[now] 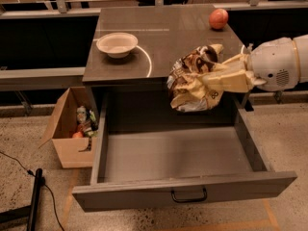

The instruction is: Place brown chip bag into top drawer

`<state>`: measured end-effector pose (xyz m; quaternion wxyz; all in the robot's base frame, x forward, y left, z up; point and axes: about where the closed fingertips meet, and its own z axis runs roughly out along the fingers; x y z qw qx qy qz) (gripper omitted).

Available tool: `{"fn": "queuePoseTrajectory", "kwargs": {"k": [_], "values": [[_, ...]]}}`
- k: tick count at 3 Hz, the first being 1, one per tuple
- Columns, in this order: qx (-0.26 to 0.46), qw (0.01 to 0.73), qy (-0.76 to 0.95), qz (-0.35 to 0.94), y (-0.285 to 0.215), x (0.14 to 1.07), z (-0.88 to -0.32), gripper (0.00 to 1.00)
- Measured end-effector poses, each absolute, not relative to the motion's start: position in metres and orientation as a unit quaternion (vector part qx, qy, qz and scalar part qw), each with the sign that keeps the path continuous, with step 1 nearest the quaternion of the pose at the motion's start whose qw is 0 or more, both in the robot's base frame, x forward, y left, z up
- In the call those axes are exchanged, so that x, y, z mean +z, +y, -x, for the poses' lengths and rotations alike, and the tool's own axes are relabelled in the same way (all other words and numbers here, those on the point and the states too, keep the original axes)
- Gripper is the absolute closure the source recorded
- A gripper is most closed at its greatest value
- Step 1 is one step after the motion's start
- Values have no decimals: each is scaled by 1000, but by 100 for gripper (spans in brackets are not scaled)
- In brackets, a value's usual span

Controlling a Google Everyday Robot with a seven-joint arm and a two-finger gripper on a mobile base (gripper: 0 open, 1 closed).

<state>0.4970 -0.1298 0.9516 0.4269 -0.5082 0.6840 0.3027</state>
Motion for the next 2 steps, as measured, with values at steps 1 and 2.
{"fn": "queuePoseTrajectory", "kwargs": {"k": [1,2], "values": [[317,399,688,517,-114,930,-456,100],[326,380,692,520,-103,907,-433,100]]}}
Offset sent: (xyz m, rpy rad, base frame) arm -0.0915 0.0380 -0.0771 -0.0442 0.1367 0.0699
